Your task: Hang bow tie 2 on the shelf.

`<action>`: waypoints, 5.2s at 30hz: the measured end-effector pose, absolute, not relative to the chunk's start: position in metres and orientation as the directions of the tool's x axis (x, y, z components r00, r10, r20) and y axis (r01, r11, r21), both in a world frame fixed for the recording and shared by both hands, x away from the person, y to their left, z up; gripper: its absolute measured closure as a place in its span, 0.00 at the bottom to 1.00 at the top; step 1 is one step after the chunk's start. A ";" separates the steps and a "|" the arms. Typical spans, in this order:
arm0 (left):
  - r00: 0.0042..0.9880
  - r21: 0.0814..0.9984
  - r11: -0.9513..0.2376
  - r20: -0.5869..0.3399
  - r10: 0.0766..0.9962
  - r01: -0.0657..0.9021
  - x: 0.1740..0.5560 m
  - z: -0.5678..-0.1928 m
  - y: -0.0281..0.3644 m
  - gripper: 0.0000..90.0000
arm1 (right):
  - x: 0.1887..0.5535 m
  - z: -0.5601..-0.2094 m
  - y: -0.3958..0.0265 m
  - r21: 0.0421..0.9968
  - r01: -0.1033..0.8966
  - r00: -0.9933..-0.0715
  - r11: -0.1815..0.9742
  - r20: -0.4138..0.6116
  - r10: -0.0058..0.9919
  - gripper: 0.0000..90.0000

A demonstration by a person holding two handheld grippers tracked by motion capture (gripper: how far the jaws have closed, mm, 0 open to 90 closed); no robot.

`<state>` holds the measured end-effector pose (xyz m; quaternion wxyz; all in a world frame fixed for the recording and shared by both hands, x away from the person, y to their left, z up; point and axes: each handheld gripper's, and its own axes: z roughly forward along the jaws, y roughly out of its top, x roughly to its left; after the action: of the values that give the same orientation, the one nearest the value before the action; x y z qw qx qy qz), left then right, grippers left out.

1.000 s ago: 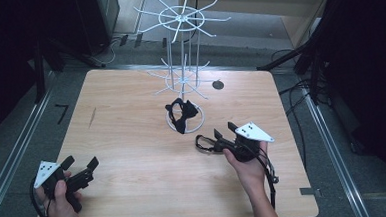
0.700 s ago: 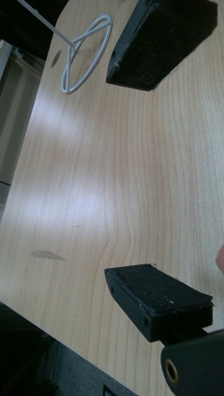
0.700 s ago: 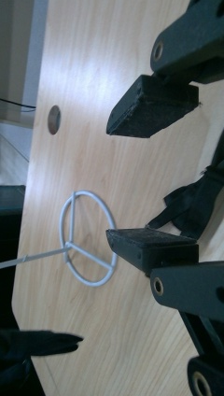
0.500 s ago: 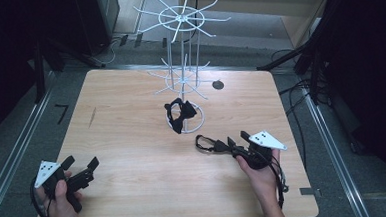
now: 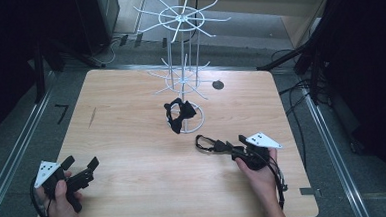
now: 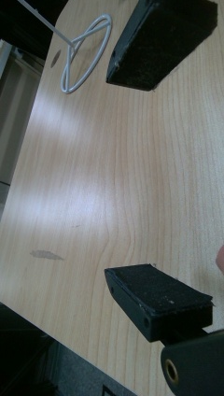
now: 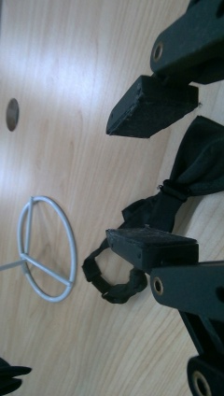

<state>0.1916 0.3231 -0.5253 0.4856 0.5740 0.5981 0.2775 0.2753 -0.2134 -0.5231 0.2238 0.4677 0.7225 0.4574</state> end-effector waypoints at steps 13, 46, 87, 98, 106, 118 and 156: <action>0.136 0.890 0.185 -0.262 0.955 0.417 0.191 -0.525 0.324 0.09 | 0.281 -0.542 -0.205 0.824 0.530 -0.493 0.202 0.105 0.864 0.44; 0.132 0.890 0.190 -0.266 0.955 0.415 0.192 -0.525 0.324 0.09 | 0.270 -0.546 -0.200 0.833 0.522 -0.416 0.182 0.062 0.907 0.84; 0.131 0.889 0.189 -0.265 0.955 0.417 0.192 -0.525 0.323 0.09 | 0.245 -0.487 -0.207 0.915 0.397 -0.407 0.075 0.102 0.908 0.84; 0.130 0.889 0.187 -0.262 0.956 0.418 0.192 -0.525 0.323 0.09 | 0.245 -0.469 -0.205 0.935 0.351 -0.411 0.049 0.108 0.905 0.84; 0.134 0.889 0.185 -0.262 0.956 0.418 0.192 -0.525 0.323 0.09 | 0.246 -0.457 -0.203 0.943 0.329 -0.414 0.046 0.100 0.905 0.84; 0.135 0.890 0.183 -0.260 0.956 0.418 0.192 -0.525 0.323 0.09 | 0.248 -0.447 -0.198 0.961 0.278 -0.410 0.003 0.116 0.905 0.84; 0.135 0.890 0.184 -0.261 0.956 0.417 0.192 -0.525 0.323 0.09 | 0.243 -0.424 -0.189 0.988 0.136 -0.445 -0.080 0.133 0.885 0.84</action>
<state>0.1916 0.3231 -0.5252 0.4861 0.5756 0.5964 0.2769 0.2426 -0.1889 -0.4236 0.3124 0.4240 0.6021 0.6001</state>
